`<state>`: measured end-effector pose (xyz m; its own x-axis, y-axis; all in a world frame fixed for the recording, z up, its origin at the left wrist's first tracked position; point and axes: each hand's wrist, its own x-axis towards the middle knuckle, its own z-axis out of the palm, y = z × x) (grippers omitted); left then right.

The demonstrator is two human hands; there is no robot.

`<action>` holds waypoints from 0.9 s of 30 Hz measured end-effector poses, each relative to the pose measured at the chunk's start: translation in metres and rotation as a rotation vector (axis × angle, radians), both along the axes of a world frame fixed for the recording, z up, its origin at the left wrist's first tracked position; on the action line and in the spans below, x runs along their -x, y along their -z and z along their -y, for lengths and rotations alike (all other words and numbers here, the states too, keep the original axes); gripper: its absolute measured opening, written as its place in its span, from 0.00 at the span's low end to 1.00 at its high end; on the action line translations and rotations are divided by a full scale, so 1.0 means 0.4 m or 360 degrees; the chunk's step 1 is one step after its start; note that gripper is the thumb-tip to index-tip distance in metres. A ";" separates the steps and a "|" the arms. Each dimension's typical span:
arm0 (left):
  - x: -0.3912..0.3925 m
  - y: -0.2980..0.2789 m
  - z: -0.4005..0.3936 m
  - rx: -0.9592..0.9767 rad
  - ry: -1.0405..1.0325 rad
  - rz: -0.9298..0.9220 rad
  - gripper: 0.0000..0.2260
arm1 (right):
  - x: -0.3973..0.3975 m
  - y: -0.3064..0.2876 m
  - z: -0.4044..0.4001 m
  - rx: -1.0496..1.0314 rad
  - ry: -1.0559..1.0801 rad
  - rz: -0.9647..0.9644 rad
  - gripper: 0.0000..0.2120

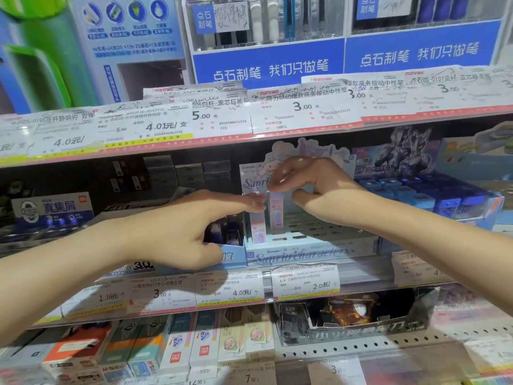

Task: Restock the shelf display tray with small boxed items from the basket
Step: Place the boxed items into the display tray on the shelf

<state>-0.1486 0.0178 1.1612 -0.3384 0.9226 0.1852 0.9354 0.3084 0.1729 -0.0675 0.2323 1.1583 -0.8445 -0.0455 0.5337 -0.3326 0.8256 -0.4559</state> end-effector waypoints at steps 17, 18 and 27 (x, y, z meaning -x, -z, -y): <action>-0.056 -0.024 -0.036 -0.0370 0.0052 -0.0004 0.23 | -0.036 -0.028 -0.024 0.0355 -0.0211 0.0295 0.22; -0.065 -0.022 -0.040 -0.0462 0.0027 -0.0012 0.21 | -0.049 -0.026 -0.030 0.0302 -0.0215 0.0256 0.20; -0.191 -0.001 -0.032 -0.0750 -0.0220 0.0061 0.12 | -0.155 -0.021 -0.027 0.0265 -0.0543 0.0288 0.07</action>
<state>-0.0720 0.0305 1.1617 -0.4664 0.6874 0.5567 0.8816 0.3091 0.3568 -0.0053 0.2430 1.1665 -0.8767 -0.2642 0.4019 -0.4764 0.5919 -0.6501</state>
